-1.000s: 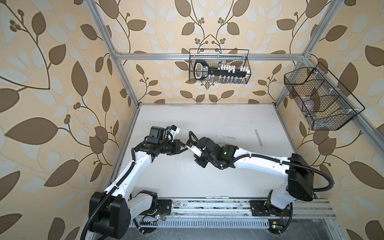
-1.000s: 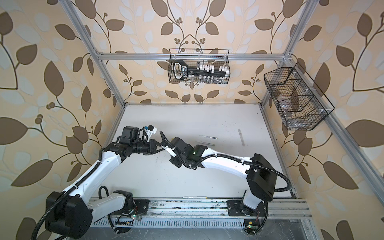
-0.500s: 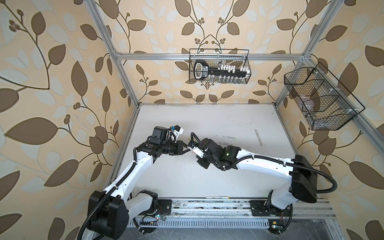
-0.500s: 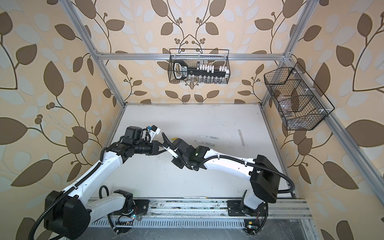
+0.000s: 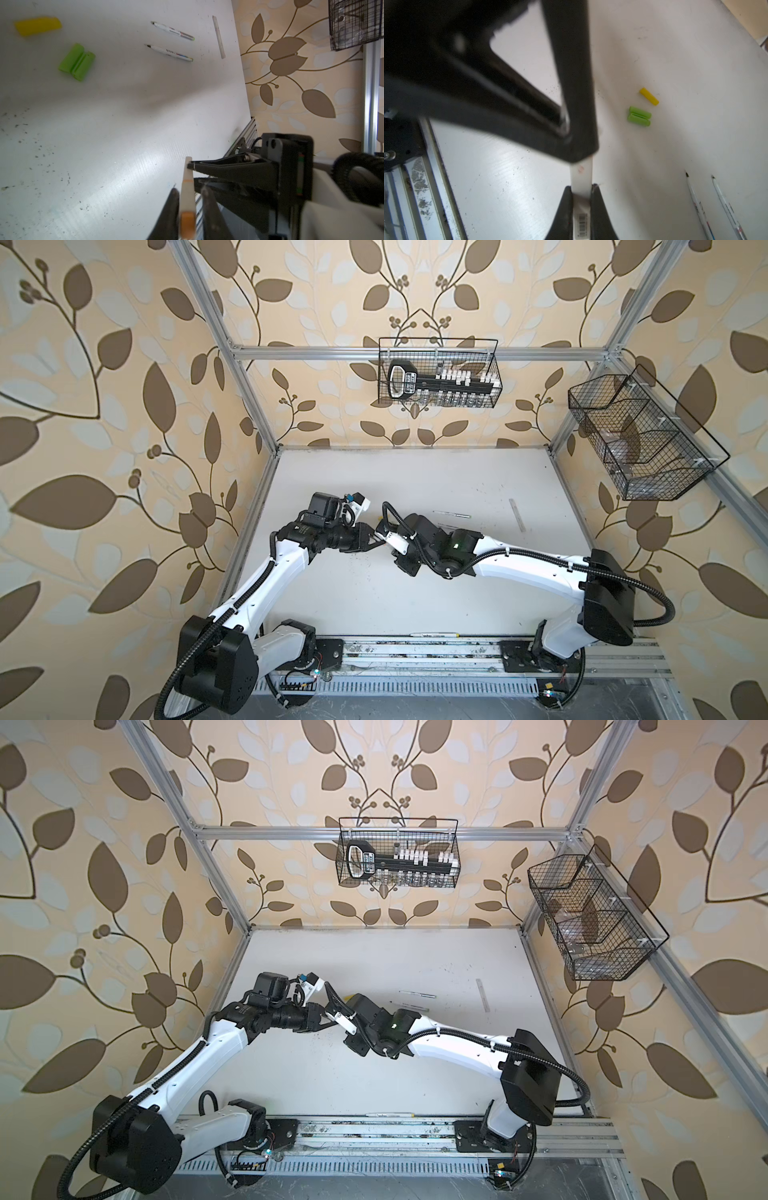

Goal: Insert the pens into the pen caps
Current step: 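Open the left gripper and pull the capped highlighter away with the right gripper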

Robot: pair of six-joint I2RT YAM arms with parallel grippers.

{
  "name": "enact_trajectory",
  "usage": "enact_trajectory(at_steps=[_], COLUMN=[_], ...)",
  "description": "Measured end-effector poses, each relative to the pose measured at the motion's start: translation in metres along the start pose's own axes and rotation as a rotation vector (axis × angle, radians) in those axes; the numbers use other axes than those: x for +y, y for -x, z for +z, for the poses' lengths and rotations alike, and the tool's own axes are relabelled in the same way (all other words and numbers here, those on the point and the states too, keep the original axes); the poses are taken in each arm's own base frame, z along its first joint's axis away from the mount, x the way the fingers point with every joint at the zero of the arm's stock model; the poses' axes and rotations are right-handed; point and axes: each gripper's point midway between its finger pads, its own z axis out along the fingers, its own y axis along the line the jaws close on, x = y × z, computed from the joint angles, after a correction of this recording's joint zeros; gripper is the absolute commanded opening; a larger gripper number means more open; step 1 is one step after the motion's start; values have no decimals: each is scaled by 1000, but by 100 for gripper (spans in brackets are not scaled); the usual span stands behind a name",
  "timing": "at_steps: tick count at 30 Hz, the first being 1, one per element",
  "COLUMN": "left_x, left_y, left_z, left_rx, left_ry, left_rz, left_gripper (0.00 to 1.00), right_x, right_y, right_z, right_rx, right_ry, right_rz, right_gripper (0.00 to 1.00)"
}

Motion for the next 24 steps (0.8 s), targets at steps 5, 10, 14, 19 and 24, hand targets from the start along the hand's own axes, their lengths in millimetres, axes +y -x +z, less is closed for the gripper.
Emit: enact_trajectory(at_steps=[5,10,14,19,24], left_x=[12,15,17,18,22], left_y=[27,34,35,36,36], left_z=[-28,-37,-38,-38,-38], left_rx=[-129,-176,-182,-184,-190], left_ry=[-2,8,16,20,40], left_rz=[-82,-100,-105,-105,-111], left_gripper=[93,99,99,99,99], right_x=[-15,-44,-78,-128,-182], right_y=[14,-10,-43,-86,-141], right_z=[-11,-12,-11,-18,-24], right_rx=[-56,8,98,213,353], right_ry=[-8,-49,-120,-244,-392], right_rz=[32,113,208,330,454], right_gripper=[7,7,7,7,7])
